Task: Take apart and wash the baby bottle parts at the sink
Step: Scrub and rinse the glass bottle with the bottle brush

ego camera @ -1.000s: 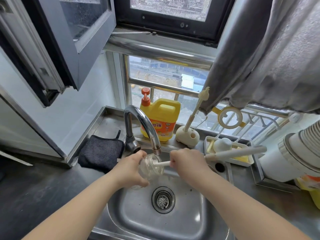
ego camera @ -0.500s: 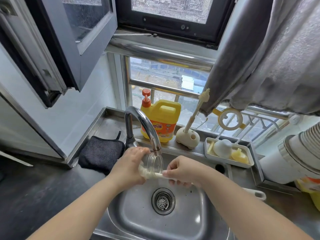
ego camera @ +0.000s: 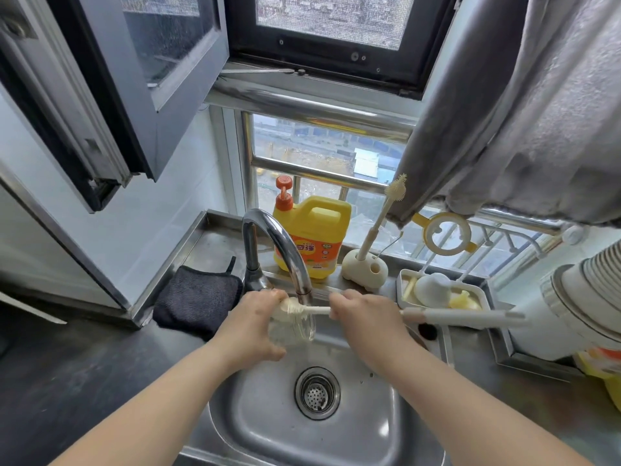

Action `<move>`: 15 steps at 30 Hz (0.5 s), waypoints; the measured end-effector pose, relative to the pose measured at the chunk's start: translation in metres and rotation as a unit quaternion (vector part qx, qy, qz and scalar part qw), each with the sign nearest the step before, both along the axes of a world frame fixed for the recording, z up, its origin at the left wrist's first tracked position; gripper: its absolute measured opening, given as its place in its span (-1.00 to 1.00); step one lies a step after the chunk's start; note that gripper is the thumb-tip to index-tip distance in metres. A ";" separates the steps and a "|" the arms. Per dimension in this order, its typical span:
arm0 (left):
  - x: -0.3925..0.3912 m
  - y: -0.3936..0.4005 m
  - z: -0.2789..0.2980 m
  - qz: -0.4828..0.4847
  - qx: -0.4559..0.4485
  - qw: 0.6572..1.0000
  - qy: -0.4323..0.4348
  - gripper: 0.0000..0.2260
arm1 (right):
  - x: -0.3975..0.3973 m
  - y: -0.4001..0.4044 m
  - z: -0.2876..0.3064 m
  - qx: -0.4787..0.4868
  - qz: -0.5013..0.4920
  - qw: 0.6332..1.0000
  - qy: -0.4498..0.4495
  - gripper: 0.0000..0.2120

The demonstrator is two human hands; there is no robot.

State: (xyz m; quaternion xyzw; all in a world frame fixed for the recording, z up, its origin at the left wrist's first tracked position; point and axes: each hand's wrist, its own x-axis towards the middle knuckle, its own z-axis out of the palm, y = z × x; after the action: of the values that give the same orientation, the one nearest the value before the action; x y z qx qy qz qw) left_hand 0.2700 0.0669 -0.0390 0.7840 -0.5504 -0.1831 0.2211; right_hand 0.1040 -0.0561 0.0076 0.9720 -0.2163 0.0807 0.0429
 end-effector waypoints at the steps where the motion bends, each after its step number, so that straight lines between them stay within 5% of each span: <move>1: 0.001 0.000 0.000 -0.007 -0.006 1.000 -0.014 -0.21 | 0.002 0.003 0.002 0.087 -0.069 0.993 0.030 -0.83; 3: 0.000 0.000 -0.001 -0.021 -0.021 0.999 -0.034 -0.25 | 0.004 0.005 0.004 0.287 -0.172 0.935 0.121 -0.93; 5: 0.001 0.001 -0.005 -0.040 -0.077 0.994 -0.068 -0.22 | 0.002 0.004 0.004 0.426 -0.175 0.877 0.139 -0.82; 8: -0.001 0.002 -0.011 -0.042 -0.148 0.983 -0.103 -0.12 | -0.003 0.002 0.010 0.592 -0.178 0.777 0.119 -0.71; 10: -0.002 -0.001 -0.009 -0.029 -0.170 0.980 -0.103 -0.12 | -0.005 0.000 0.014 0.633 -0.182 0.745 0.108 -0.70; 12: -0.002 0.000 -0.009 -0.022 -0.174 0.978 -0.117 -0.14 | -0.002 0.000 0.019 0.598 -0.190 0.769 0.122 -0.76; 15: -0.004 0.001 -0.009 -0.011 -0.149 0.984 -0.097 -0.27 | 0.002 0.001 0.022 0.421 -0.201 0.873 0.145 -0.86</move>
State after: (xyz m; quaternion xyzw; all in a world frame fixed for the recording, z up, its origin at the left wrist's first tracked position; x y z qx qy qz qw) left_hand 0.2661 0.0682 -0.0479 0.7499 -0.5993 -0.0244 0.2791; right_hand 0.1057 -0.0555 0.0297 0.8345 -0.4119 -0.1701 -0.3241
